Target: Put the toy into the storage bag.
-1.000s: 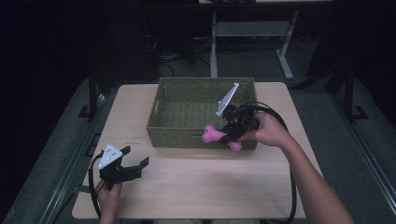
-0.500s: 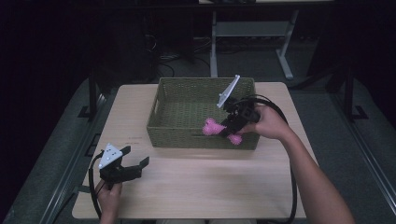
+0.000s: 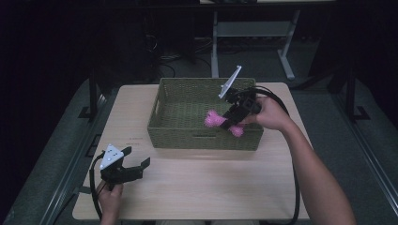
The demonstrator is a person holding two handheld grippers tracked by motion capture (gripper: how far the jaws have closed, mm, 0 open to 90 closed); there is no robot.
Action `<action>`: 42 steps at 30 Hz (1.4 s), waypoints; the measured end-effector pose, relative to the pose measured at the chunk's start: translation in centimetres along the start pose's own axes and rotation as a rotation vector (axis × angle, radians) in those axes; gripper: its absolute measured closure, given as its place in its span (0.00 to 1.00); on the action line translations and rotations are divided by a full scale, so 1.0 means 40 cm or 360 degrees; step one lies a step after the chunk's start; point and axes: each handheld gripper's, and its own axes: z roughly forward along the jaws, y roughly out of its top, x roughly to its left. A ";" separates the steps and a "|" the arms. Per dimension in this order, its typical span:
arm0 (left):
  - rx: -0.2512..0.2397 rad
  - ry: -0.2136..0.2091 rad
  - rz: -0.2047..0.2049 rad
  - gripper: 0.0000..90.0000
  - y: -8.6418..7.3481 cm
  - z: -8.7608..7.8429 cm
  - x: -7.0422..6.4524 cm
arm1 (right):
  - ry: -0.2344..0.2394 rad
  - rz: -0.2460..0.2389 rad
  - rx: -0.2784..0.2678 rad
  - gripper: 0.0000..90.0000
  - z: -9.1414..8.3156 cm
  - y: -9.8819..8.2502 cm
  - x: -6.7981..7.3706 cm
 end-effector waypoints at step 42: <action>-0.0001 0.0013 -0.0011 0.15 0.001 0.003 0.004 | 0.0025 0.0148 0.0055 0.64 0.069 0.013 -0.160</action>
